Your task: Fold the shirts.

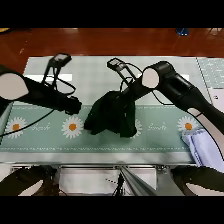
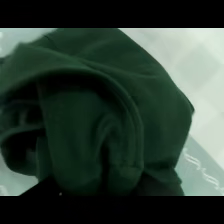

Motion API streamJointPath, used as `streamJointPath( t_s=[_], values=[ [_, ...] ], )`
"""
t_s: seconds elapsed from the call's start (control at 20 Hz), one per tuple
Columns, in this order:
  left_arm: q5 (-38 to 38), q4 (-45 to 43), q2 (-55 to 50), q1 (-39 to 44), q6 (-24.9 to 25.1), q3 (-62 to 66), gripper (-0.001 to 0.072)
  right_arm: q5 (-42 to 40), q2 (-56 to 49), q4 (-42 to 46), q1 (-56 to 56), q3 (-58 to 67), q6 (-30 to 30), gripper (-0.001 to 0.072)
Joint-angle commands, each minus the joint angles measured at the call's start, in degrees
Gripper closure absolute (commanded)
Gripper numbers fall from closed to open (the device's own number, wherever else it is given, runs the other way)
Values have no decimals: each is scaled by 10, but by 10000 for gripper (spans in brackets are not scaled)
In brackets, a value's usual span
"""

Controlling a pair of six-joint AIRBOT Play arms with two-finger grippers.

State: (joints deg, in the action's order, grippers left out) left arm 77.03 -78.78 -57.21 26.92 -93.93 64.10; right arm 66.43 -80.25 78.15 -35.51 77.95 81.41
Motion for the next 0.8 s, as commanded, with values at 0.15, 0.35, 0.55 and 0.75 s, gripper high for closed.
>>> streamJointPath(
  t_s=[0.15, 0.35, 0.55, 0.75],
  values=[
    [-35, 25, 0, -2, 49, -108, 99, 43, 57, 139, 71, -4, 0, 190],
    [-64, 29, 0, -21, 63, -169, 99, 100, 87, 63, 235, -4, -23, 158],
    [-157, 82, 0, -34, 85, -225, 99, 130, 88, -79, 370, -21, -49, 158],
    [-216, 131, 0, -34, 104, -249, 100, 132, 88, -119, 428, -54, -72, 158]
  ],
)
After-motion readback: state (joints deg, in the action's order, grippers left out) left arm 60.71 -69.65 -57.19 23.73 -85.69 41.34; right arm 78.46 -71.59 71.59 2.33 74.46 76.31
